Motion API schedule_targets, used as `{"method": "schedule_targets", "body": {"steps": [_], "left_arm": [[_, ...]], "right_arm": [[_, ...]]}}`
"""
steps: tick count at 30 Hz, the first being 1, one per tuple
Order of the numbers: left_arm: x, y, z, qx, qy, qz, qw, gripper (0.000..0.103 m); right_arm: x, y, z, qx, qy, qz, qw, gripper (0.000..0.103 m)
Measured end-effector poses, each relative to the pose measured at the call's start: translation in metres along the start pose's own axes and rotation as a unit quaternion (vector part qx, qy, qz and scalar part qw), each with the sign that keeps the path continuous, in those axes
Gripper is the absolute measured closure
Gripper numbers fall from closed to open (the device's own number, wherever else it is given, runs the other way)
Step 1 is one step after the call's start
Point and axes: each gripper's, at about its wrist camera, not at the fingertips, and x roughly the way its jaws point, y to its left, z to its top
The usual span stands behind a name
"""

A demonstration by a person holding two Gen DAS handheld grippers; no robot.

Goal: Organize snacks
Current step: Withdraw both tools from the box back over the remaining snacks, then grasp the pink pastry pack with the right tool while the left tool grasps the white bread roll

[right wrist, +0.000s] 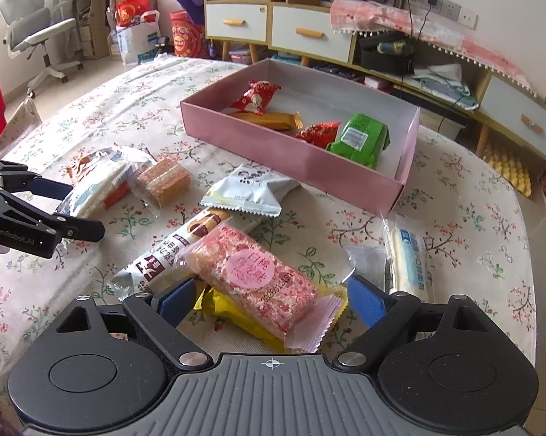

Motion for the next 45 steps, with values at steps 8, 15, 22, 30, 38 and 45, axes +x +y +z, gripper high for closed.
{"method": "schedule_targets", "body": {"steps": [8, 15, 22, 30, 38, 45], "left_arm": [[0.001, 0.0, 0.002, 0.007, 0.001, 0.009, 0.9999, 0.03], [0.001, 0.002, 0.003, 0.002, -0.001, 0.011, 0.9999, 0.032], [0.003, -0.001, 0.003, 0.013, -0.014, 0.022, 0.9996, 0.036], [0.003, -0.001, 0.005, 0.014, -0.022, 0.022, 0.9994, 0.048], [0.001, -0.007, 0.005, 0.029, -0.025, 0.012, 0.9992, 0.068], [-0.001, -0.004, 0.007, 0.011, -0.013, 0.0, 0.9999, 0.073]], "right_arm": [[-0.006, 0.001, 0.002, 0.03, 0.039, 0.016, 0.999, 0.012], [-0.022, 0.003, 0.009, 0.07, 0.032, 0.08, 0.994, 0.012], [-0.013, 0.007, 0.012, 0.055, 0.019, 0.053, 0.997, 0.024], [0.003, 0.001, 0.011, 0.067, 0.03, 0.044, 0.996, 0.046], [0.006, 0.006, 0.012, 0.063, 0.026, 0.042, 0.997, 0.062], [0.004, 0.005, 0.015, 0.075, 0.03, 0.045, 0.996, 0.071]]}}
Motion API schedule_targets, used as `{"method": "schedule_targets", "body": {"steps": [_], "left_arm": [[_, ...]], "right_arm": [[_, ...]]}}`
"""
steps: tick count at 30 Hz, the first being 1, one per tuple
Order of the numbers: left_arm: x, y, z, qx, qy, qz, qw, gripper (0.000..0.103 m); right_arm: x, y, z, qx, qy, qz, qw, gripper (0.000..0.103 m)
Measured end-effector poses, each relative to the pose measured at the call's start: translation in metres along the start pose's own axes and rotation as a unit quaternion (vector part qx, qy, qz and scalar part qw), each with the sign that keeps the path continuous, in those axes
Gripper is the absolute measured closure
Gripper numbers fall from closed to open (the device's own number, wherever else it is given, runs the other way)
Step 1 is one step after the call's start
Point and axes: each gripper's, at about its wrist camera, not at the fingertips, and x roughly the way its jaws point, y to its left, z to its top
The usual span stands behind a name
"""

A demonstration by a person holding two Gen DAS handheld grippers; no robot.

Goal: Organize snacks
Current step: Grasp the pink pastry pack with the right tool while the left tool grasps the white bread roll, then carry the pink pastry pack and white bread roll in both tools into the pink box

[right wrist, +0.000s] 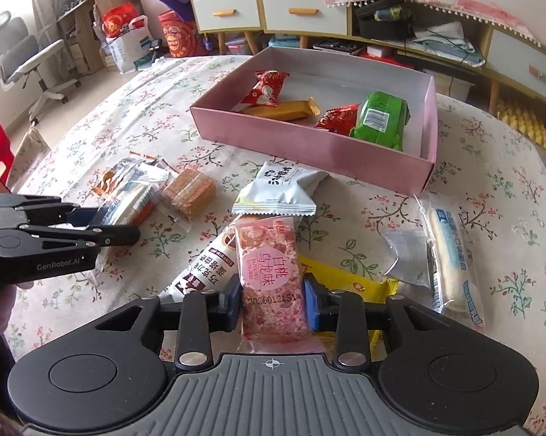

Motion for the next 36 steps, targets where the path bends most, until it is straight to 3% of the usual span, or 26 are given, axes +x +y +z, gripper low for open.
{"method": "schedule_targets", "body": {"steps": [13, 36], "left_arm": [[-0.01, 0.0, 0.008, -0.024, 0.009, -0.024, 0.9994, 0.076], [-0.011, -0.02, 0.06, -0.071, -0.03, -0.067, 0.9948, 0.076]], "right_arm": [[-0.015, -0.007, 0.009, 0.039, -0.016, 0.019, 0.999, 0.071], [-0.028, -0.026, 0.06, 0.117, -0.07, 0.014, 0.99, 0.071]]}}
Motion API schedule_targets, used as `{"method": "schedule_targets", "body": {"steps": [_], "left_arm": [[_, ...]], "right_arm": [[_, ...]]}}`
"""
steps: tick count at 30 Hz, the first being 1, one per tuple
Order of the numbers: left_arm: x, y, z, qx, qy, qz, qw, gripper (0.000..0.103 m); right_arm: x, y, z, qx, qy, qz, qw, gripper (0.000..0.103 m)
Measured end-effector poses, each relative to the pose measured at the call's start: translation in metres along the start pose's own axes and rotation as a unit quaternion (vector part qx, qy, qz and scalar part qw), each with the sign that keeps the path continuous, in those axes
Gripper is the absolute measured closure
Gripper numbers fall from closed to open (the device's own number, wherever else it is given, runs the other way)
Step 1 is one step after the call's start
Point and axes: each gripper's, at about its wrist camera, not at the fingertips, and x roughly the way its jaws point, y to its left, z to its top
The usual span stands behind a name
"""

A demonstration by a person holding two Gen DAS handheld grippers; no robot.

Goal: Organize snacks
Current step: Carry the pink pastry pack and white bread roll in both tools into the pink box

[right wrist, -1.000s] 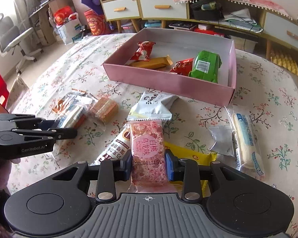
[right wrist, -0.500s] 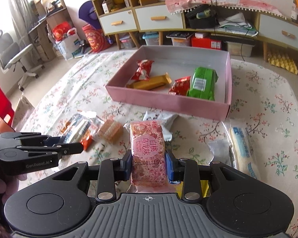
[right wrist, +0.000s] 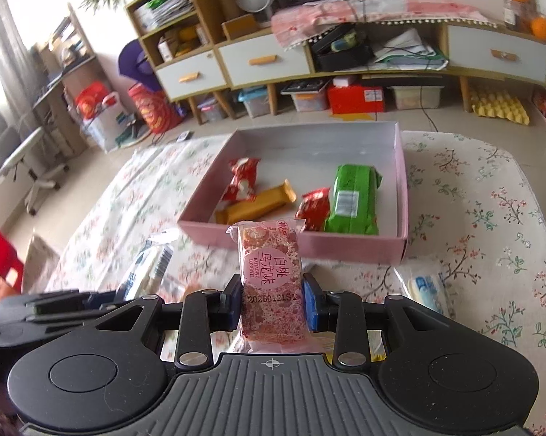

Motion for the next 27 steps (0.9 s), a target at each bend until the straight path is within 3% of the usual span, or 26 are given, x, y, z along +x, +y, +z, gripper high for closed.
{"method": "schedule_targets", "body": {"steps": [15, 27], "left_arm": [[0.037, -0.007, 0.047, -0.049, -0.024, -0.011, 0.9984, 0.076], [0.103, -0.003, 0.084, -0.039, 0.005, -0.035, 0.9986, 0.076]], "right_arm": [[0.024, -0.038, 0.038, 0.107, -0.026, -0.022, 0.994, 0.071], [0.075, -0.074, 0.085, 0.126, -0.038, -0.04, 0.99, 0.071]]}}
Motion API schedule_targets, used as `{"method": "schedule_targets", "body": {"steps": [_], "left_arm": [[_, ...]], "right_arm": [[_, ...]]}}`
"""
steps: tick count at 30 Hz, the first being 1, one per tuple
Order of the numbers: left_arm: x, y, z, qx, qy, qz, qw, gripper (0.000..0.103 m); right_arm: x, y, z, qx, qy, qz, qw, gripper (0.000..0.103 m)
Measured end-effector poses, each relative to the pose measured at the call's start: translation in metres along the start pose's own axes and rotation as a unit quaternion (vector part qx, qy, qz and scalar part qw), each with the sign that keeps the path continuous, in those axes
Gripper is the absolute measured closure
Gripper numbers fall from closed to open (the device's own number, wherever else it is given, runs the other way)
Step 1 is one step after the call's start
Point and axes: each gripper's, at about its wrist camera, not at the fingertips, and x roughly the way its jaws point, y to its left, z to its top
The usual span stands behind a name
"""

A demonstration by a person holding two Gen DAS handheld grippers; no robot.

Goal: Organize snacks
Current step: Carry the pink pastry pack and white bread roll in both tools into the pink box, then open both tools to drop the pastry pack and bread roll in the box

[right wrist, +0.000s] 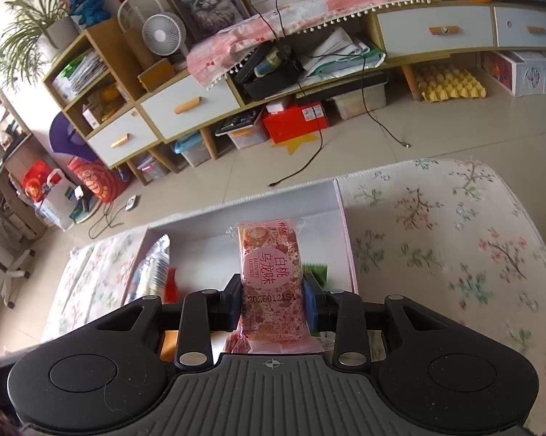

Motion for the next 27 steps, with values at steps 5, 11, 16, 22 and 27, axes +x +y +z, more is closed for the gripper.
{"method": "schedule_targets", "body": {"steps": [5, 11, 16, 22, 27], "left_arm": [[0.02, 0.007, 0.007, -0.012, 0.012, 0.004, 0.9999, 0.076], [0.029, 0.012, 0.014, -0.002, 0.008, 0.018, 0.9998, 0.076], [0.036, 0.014, 0.016, 0.003, 0.012, 0.022, 0.9997, 0.076], [0.041, 0.017, 0.016, -0.01, 0.008, 0.027, 0.9996, 0.053], [0.043, 0.018, 0.016, -0.011, 0.015, 0.032, 0.9993, 0.049]], "right_arm": [[0.027, -0.007, 0.015, 0.043, 0.018, 0.023, 0.999, 0.071], [0.055, 0.0, 0.019, 0.043, 0.028, 0.011, 0.999, 0.071], [0.065, 0.004, 0.021, 0.038, 0.027, 0.014, 0.999, 0.071], [0.068, 0.003, 0.025, 0.033, 0.029, 0.017, 0.999, 0.053], [0.065, 0.006, 0.024, 0.006, 0.026, -0.003, 1.0, 0.05]]}}
